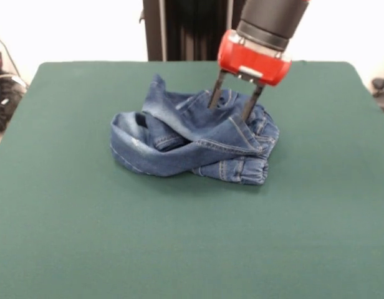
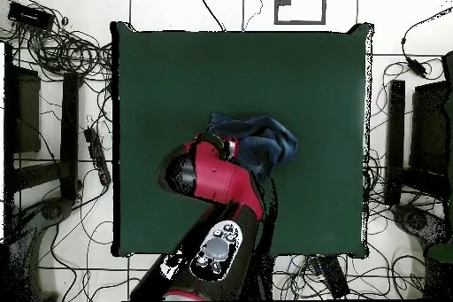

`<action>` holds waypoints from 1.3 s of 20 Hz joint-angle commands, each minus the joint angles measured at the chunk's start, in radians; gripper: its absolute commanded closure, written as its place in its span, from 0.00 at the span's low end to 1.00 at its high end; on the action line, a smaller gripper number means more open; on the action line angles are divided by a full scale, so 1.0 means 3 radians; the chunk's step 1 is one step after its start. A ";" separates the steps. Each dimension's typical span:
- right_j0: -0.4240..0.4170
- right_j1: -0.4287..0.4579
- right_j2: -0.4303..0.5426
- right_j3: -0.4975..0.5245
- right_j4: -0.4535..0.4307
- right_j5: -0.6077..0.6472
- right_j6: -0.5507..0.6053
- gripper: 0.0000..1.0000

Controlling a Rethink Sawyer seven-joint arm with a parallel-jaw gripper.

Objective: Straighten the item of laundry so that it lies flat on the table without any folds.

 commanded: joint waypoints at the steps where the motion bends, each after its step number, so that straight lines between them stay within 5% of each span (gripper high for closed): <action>1: -0.0285 -0.0010 0.0824 -0.0037 0.0013 0.0240 0.0431 0.00; 7: -0.0395 -0.0028 0.0856 0.0029 -0.0290 -0.0080 0.0280 0.00; 22: -0.0885 -0.0162 0.1565 0.0244 -0.0365 0.0310 0.0410 0.00; 26: -0.0604 -0.0046 0.1141 0.0187 -0.0142 0.0637 0.0828 0.00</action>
